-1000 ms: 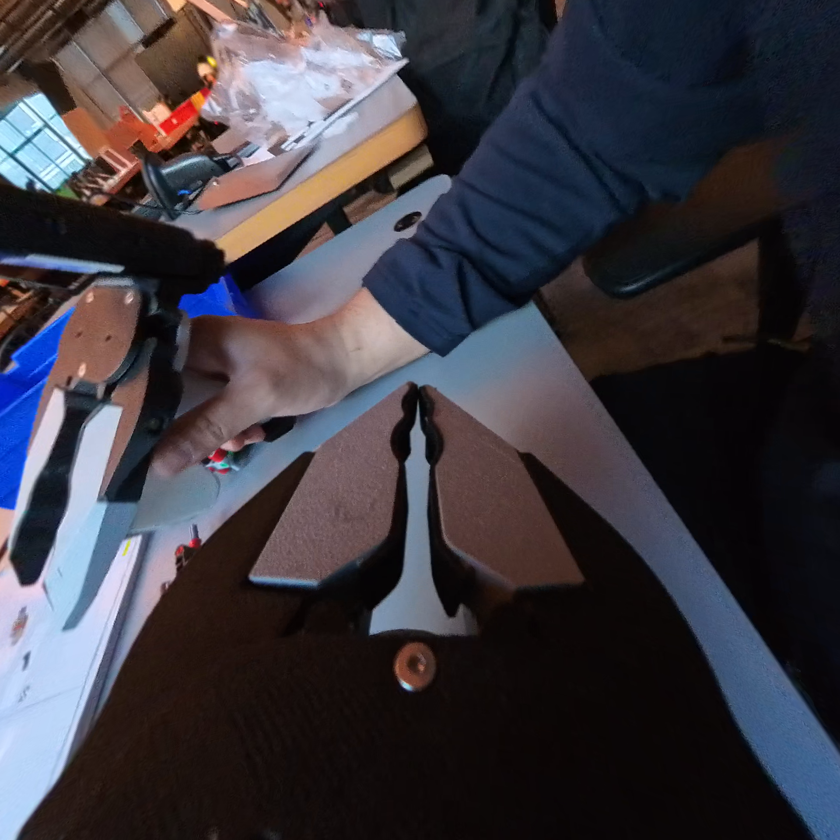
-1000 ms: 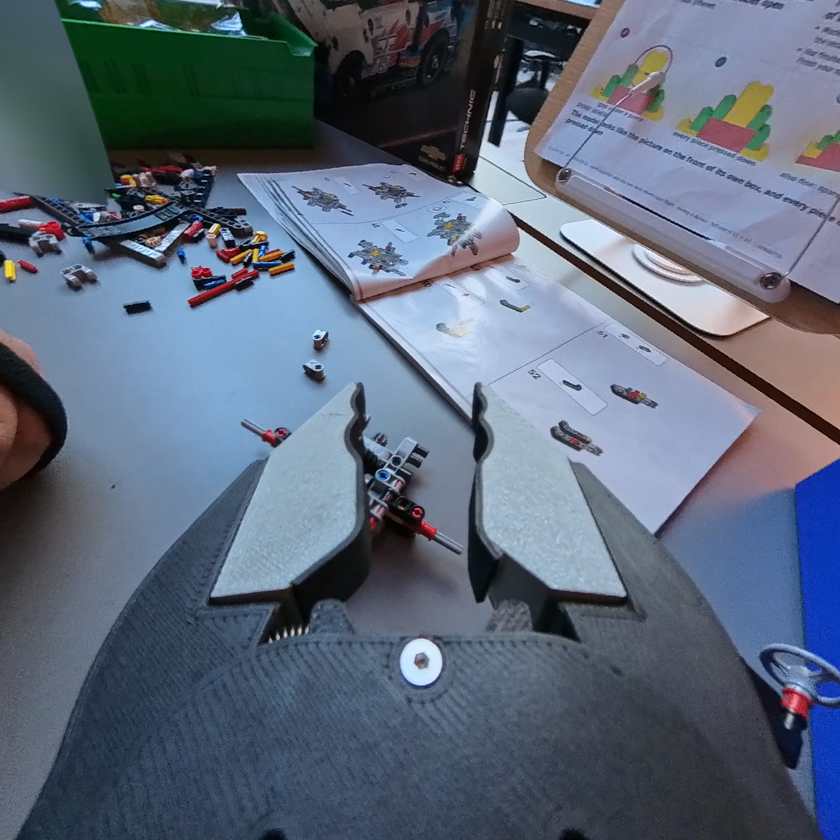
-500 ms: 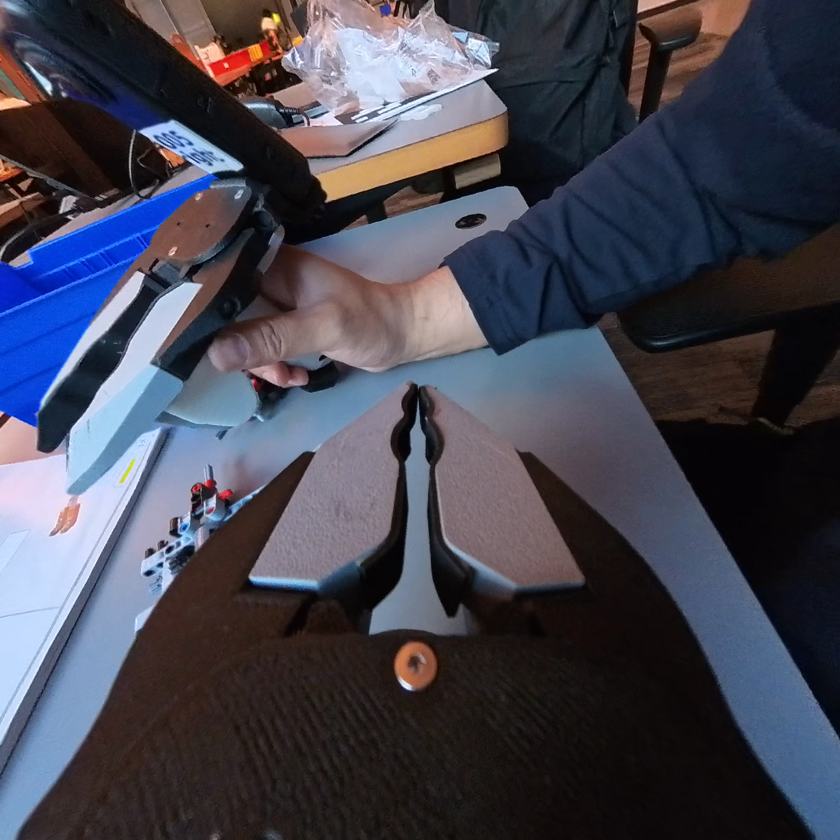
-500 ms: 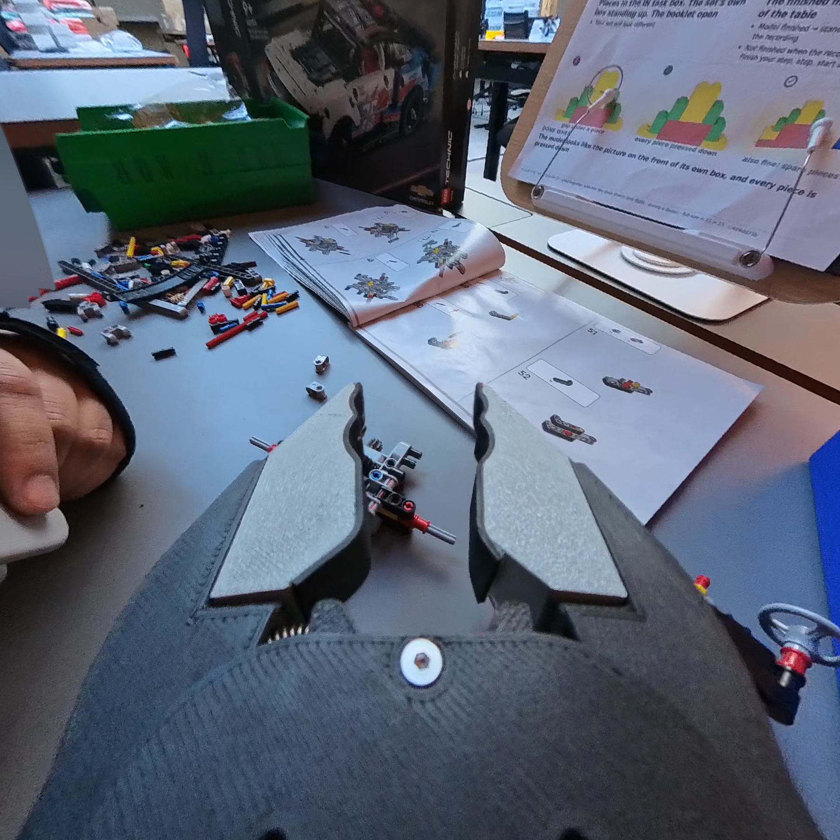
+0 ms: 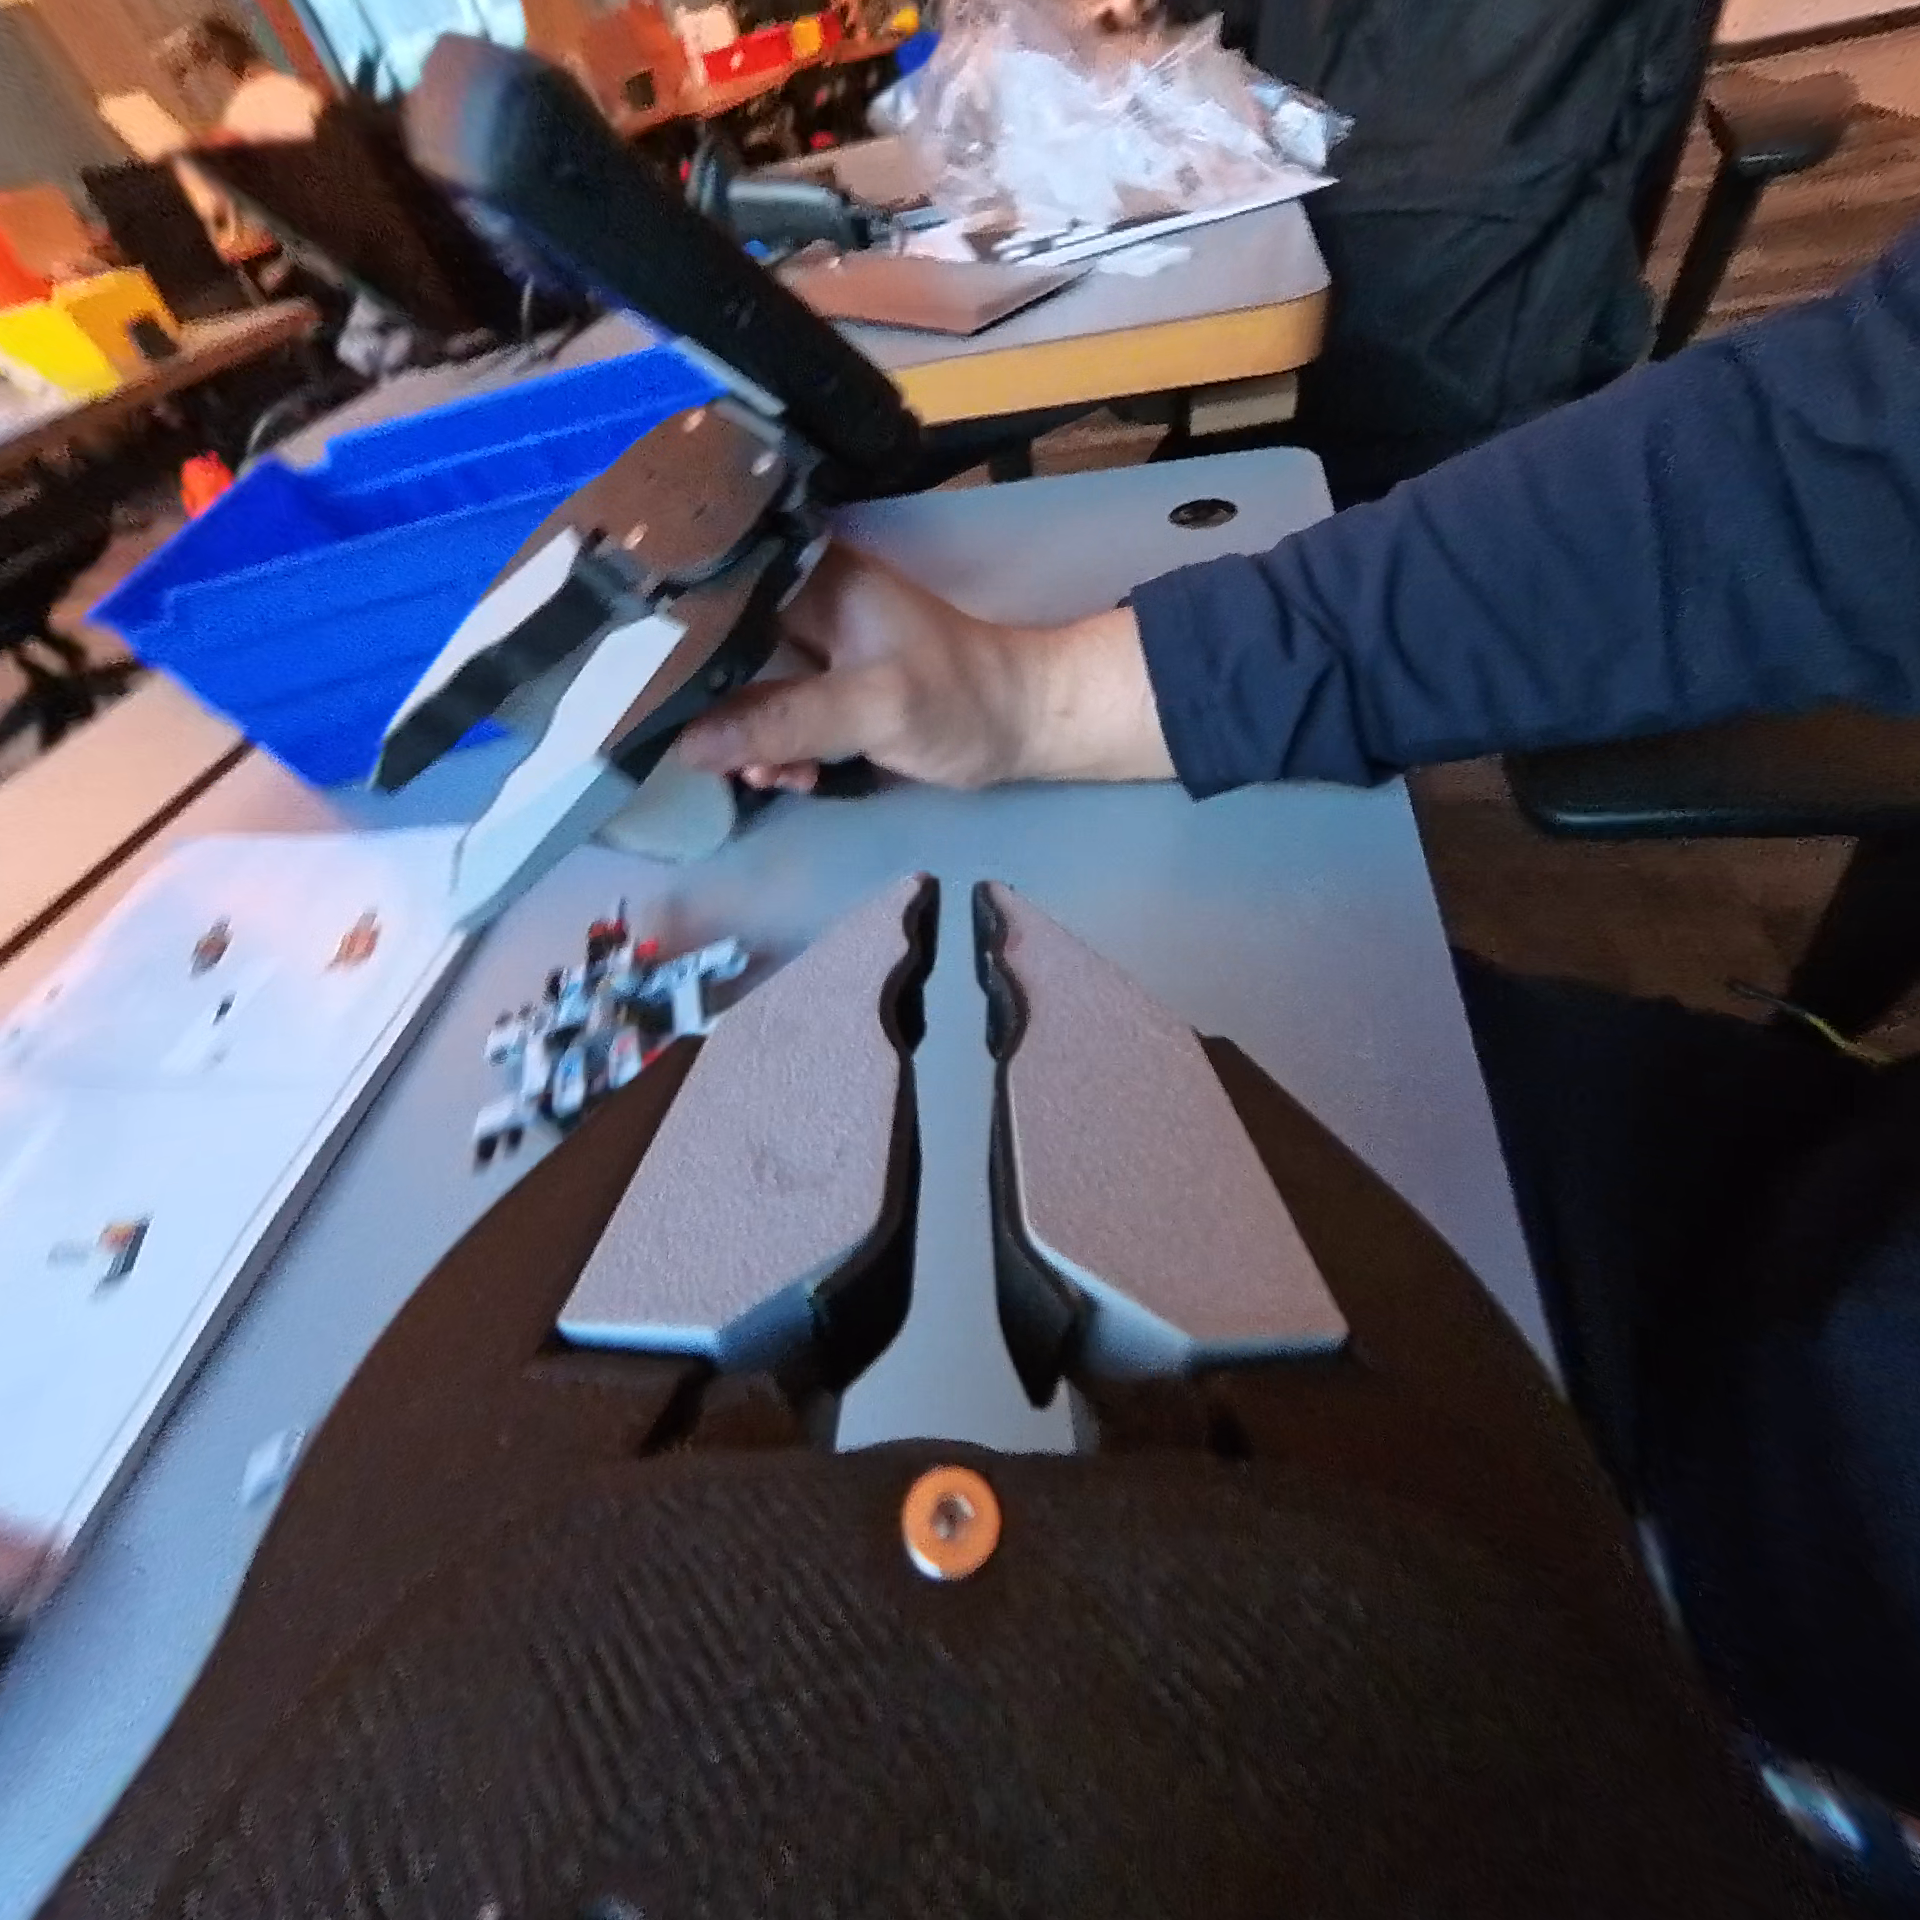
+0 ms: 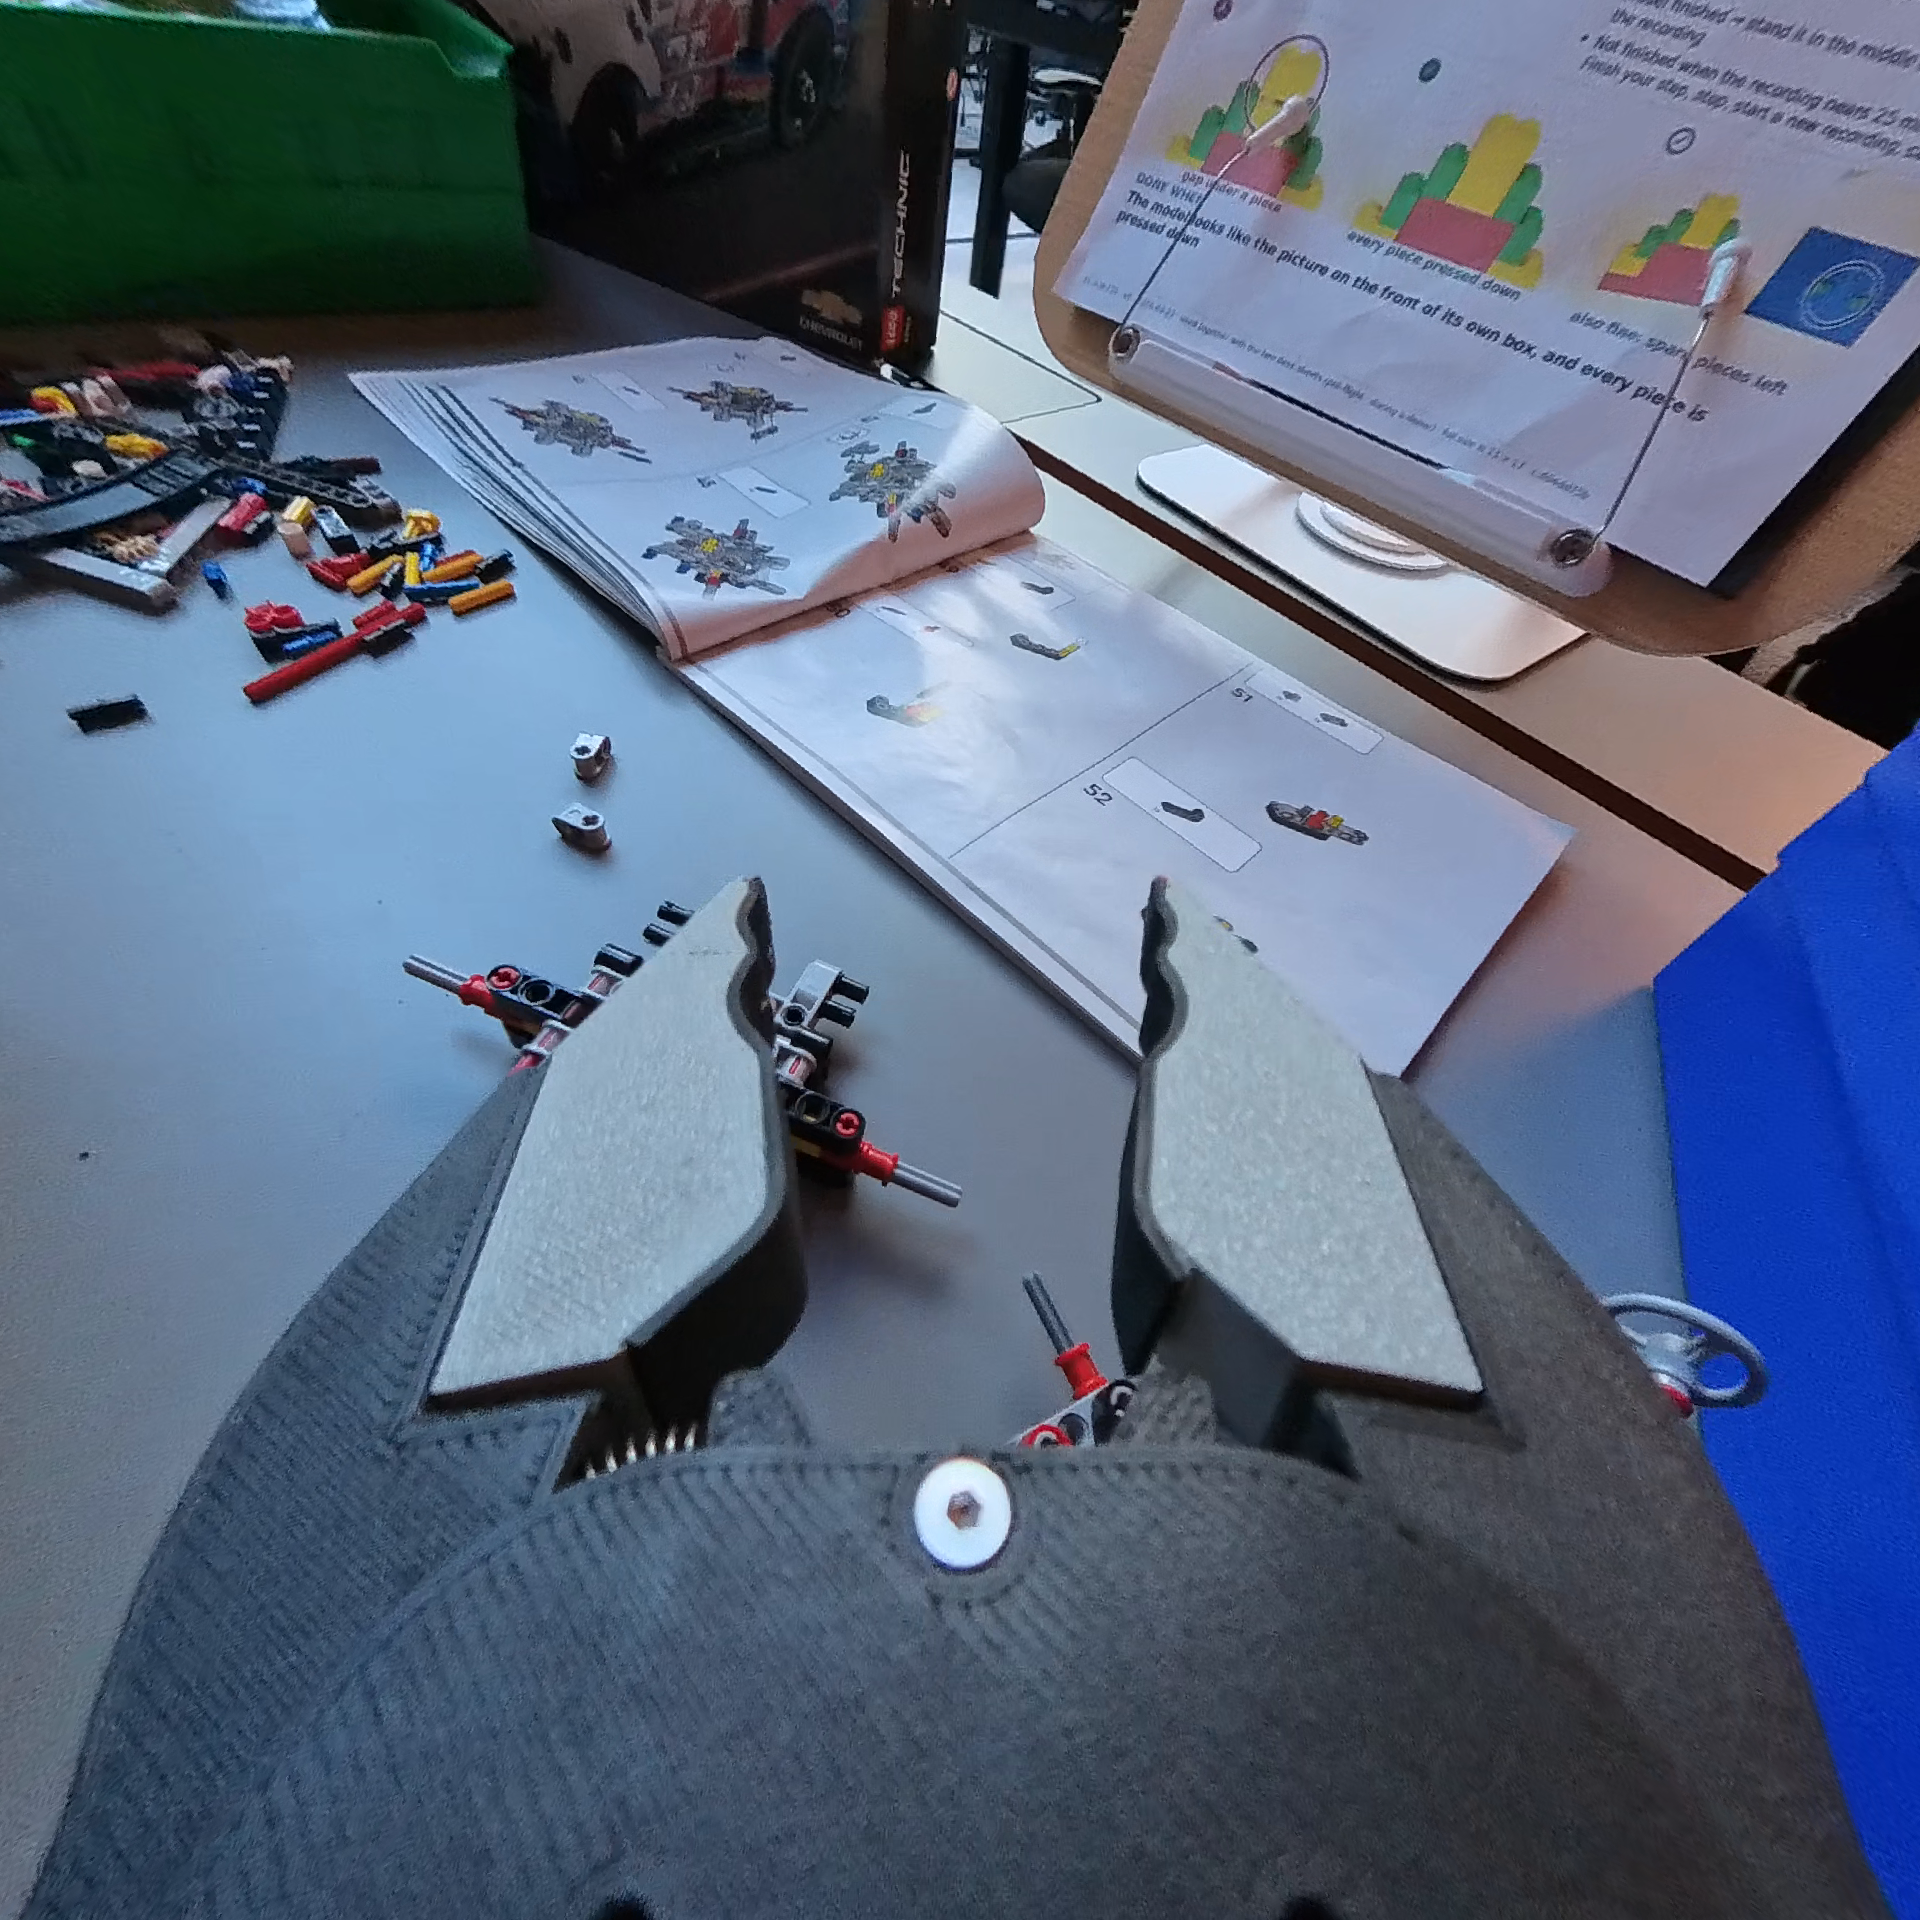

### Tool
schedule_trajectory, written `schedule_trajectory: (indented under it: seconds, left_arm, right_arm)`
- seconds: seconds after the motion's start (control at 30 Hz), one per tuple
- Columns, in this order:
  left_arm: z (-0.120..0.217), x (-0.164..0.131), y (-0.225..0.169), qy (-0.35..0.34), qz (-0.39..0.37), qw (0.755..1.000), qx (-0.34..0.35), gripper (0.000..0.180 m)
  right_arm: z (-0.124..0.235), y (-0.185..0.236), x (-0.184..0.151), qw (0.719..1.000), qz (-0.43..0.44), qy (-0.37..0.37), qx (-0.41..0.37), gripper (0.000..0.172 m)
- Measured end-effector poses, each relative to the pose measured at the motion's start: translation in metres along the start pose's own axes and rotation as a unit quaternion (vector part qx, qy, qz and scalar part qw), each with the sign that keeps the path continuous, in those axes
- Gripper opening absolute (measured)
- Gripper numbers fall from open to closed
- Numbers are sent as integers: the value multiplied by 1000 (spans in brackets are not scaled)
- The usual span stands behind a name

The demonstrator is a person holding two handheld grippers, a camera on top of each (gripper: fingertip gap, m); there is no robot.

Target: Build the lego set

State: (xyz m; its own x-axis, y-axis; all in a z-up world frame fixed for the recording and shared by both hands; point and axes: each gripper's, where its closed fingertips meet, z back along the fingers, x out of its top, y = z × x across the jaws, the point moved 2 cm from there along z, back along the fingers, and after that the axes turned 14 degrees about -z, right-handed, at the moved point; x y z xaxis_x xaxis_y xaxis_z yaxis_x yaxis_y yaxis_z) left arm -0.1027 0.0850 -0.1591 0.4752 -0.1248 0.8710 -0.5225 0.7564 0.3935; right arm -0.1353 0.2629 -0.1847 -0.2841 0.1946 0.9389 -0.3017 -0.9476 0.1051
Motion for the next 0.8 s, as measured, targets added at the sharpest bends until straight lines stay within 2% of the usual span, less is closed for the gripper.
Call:
schedule_trajectory:
  seconds: [0.1,0.2,0.27,0.33,0.43,0.5,0.6,0.8]
  left_arm:
    - [49,-25,14,65,47,997,12,4]
    - [121,-65,50,159,75,981,82,5]
    - [181,-99,80,236,105,957,132,7]
    - [242,-134,110,299,150,922,193,7]
    - [306,-179,132,356,218,877,237,8]
    - [320,-202,129,386,253,860,216,9]
    - [322,-228,123,439,273,838,176,11]
    - [314,-249,121,474,291,819,142,7]
  right_arm:
    - [0,-1,-1,1000,3,2,-5,67]
    - [1,-3,0,1000,-6,-1,-2,65]
    - [1,-4,-1,1000,-15,-1,1,64]
    - [1,-4,0,1000,-19,-2,4,62]
    - [1,-1,1,1000,-16,-2,10,60]
    - [0,1,1,1000,-11,1,12,59]
    - [-1,4,-1,1000,-3,7,13,59]
    - [1,5,1,1000,-1,4,15,57]
